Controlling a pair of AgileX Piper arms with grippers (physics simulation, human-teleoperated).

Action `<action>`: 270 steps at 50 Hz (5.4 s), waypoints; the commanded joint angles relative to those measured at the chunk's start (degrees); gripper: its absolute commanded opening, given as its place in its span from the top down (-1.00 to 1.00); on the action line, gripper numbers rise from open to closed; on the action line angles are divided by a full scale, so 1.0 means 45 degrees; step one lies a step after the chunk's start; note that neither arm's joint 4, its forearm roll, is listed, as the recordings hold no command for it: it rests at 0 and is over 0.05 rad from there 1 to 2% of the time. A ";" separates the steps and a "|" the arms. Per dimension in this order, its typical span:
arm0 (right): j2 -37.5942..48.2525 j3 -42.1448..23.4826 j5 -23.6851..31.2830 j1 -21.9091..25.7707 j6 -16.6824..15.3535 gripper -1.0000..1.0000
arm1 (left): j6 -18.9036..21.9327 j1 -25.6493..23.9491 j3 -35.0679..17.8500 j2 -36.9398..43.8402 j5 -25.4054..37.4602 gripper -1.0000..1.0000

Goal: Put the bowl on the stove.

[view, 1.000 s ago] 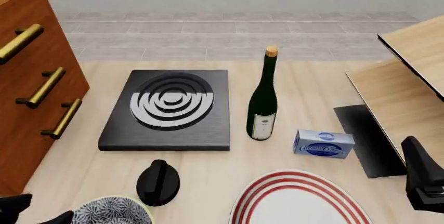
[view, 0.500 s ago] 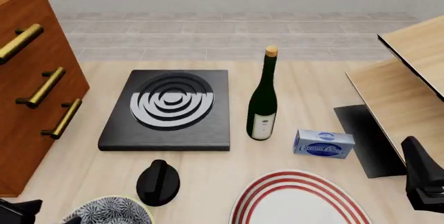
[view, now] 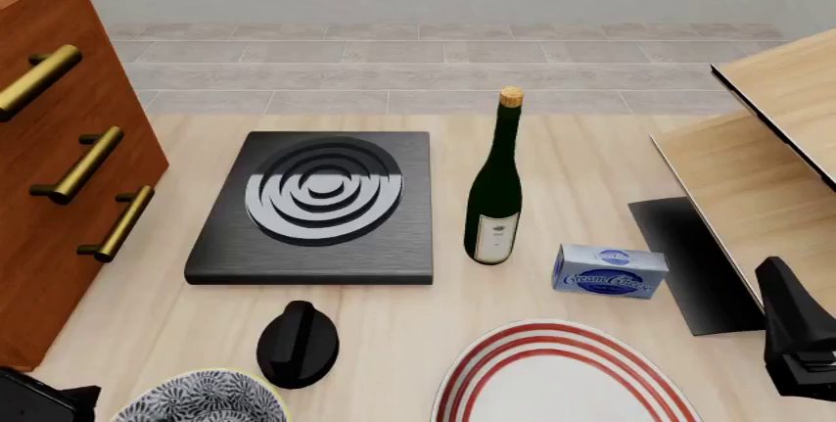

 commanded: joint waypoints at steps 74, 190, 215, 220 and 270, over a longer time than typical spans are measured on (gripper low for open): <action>-0.0001 0.0000 0.0000 -0.0002 0.0001 -1.00 | 0.3149 -0.1487 -0.4653 -0.0427 0.0846 1.00; -0.0002 0.0000 0.0000 -0.0002 -0.0001 -1.00 | -0.7446 0.0918 -1.1029 1.5067 -0.9555 1.00; -0.0001 0.0000 0.0000 0.0001 -0.0002 -1.00 | -0.6858 -0.0065 -1.0686 1.5546 -0.9852 1.00; 0.0000 0.0000 0.0000 0.0000 0.0000 -1.00 | -0.6814 0.0048 -1.0580 1.5837 -1.0150 1.00; 0.0000 0.0000 0.0000 -0.0001 0.0001 -1.00 | -0.7025 -0.0069 -1.0477 1.7235 -1.1211 1.00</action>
